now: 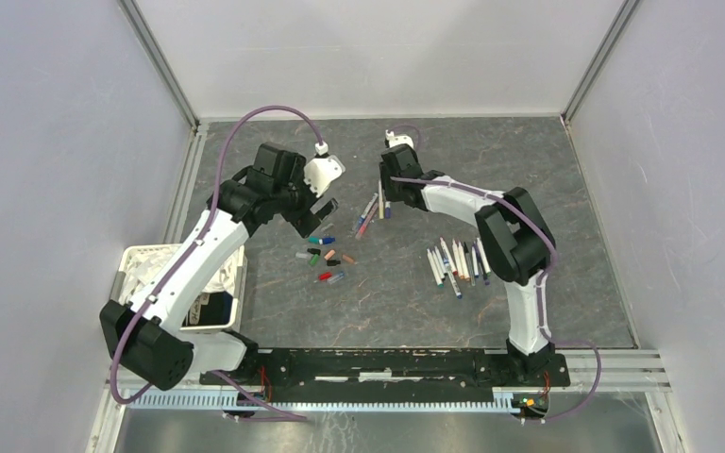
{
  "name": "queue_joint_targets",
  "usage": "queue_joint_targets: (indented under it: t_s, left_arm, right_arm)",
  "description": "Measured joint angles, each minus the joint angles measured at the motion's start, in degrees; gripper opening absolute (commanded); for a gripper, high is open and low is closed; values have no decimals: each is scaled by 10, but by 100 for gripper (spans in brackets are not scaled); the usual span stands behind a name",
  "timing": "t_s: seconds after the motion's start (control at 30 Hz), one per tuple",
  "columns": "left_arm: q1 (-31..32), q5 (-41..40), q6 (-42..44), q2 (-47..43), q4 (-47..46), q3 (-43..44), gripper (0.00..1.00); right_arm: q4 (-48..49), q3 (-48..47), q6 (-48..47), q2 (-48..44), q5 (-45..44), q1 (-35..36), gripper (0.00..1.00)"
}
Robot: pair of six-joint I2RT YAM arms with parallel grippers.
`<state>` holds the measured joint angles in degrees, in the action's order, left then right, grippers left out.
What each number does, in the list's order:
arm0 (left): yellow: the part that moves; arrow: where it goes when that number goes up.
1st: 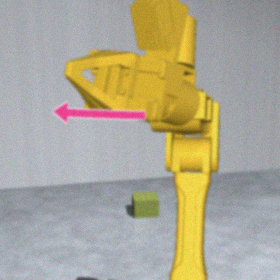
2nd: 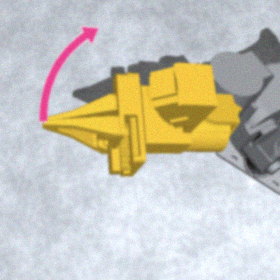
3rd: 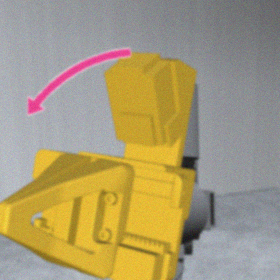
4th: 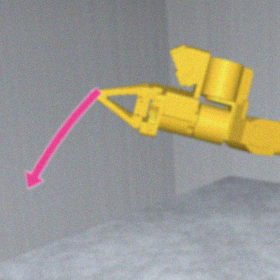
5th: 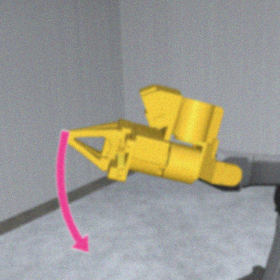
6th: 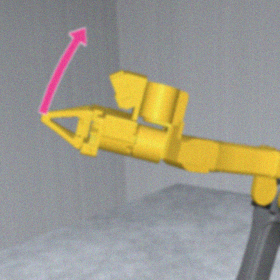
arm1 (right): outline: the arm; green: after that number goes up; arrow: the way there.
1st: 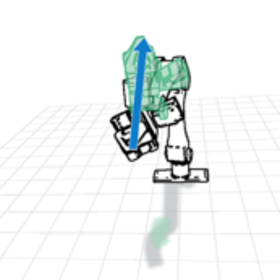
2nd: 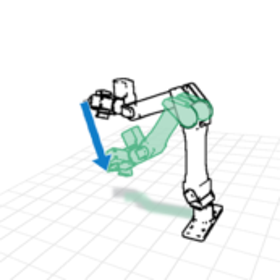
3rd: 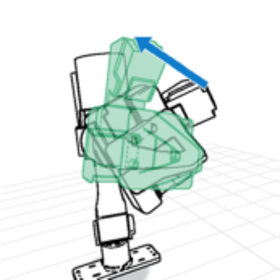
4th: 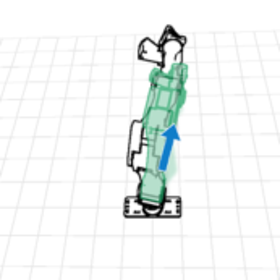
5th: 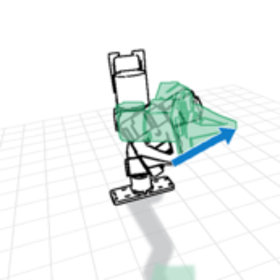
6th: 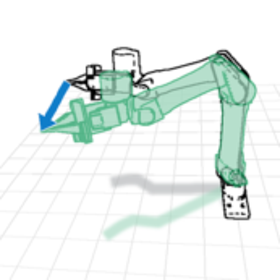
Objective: Open the pen caps
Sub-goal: Pick up the pen from the center of the board.
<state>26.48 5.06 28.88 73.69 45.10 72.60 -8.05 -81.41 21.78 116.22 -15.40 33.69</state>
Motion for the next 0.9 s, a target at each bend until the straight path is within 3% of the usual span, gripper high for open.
queue_joint_targets:
  t_s: [0.37,0.63,0.9]
  left_arm:
    - [0,29,0,-40,17,-11,100]
    - [0,45,0,-53,31,-17,100]
    - [0,58,1,-53,46,-17,100]
  right_arm:
    - [-45,-106,0,103,-20,-1,41]
    - [-50,-118,4,116,-29,-4,25]
    - [-39,-101,14,107,-31,-12,0]
